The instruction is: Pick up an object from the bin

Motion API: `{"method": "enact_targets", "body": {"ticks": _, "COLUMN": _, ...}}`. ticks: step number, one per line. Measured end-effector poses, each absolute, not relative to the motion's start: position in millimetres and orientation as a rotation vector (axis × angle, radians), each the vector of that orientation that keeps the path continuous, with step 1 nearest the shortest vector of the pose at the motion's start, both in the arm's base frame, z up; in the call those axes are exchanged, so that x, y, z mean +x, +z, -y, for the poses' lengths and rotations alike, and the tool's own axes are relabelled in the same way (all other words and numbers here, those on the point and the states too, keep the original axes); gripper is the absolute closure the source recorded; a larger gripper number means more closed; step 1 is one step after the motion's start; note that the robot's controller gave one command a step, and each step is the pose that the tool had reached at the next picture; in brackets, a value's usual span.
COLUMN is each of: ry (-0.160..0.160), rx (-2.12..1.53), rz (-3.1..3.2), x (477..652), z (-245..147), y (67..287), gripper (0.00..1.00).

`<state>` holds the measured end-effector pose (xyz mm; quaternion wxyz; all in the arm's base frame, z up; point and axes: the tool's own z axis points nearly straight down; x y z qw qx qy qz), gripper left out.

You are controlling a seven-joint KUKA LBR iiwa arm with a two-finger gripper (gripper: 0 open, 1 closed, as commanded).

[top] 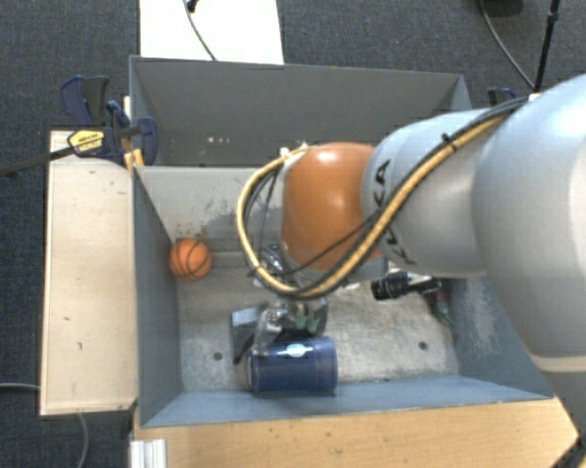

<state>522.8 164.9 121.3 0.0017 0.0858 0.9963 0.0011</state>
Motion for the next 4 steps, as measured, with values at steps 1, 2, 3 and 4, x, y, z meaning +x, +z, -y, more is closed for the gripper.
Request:
{"method": "enact_targets", "body": {"ticks": 1, "ry": 0.003, "rx": 0.270, "rz": -3.126, "x": 522.8, "z": -164.9, "y": 121.3, "gripper": 0.00}}
{"method": "enact_targets", "body": {"ticks": 2, "ry": 0.025, "rx": 0.352, "rz": -3.120, "x": 548.0, "z": -140.3, "y": 82.1, "gripper": 1.00}}
{"method": "enact_targets", "body": {"ticks": 3, "ry": 0.025, "rx": 0.355, "rz": -3.120, "x": 547.9, "z": -140.3, "y": 82.1, "gripper": 1.00}}
{"method": "enact_targets", "body": {"ticks": 4, "ry": 0.001, "rx": 0.347, "rz": -3.127, "x": 547.8, "z": -135.1, "y": 110.7, "gripper": 1.00}}
